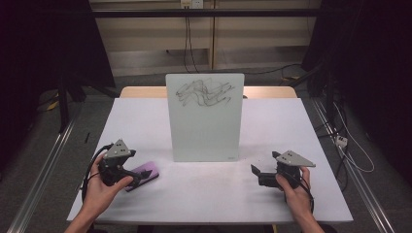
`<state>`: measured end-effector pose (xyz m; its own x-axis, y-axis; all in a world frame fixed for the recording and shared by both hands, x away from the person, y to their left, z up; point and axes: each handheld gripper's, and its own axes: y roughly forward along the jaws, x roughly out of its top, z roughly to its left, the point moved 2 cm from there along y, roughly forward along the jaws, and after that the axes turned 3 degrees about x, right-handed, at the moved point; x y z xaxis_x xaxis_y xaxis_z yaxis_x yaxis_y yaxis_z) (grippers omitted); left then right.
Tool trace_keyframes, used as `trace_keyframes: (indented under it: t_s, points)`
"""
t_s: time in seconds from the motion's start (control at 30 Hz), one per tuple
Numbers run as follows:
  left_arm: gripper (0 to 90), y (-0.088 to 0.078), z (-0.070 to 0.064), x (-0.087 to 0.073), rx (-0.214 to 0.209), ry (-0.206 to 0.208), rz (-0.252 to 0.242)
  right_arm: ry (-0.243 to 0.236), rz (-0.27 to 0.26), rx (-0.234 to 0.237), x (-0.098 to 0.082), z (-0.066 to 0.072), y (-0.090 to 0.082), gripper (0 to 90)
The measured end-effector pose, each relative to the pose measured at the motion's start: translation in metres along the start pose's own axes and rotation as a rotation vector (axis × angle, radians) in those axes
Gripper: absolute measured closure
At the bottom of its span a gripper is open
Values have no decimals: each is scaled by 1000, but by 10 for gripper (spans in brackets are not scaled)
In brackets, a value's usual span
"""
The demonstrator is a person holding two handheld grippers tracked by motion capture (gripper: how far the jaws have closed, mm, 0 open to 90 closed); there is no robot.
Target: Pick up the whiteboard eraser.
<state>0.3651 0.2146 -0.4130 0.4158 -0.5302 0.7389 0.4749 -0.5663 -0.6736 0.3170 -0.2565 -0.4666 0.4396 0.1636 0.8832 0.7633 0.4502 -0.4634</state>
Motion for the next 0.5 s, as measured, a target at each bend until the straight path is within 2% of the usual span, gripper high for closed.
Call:
trace_keyframes:
  t_s: [0.03,0.13,0.23,0.33,0.5]
  points:
    - [65,0,0,1,1,1,-8,1,0,0,0,0,0,60]
    - [76,-1,3,3,13,25,40,-1,0,0,0,0,0,60]
    - [109,-1,6,3,9,20,49,-1,1,1,0,0,0,60]
    - [103,0,12,2,9,18,73,-1,1,1,0,0,0,60]
    - [115,5,14,-3,-14,49,146,1,3,-2,0,0,0,60]
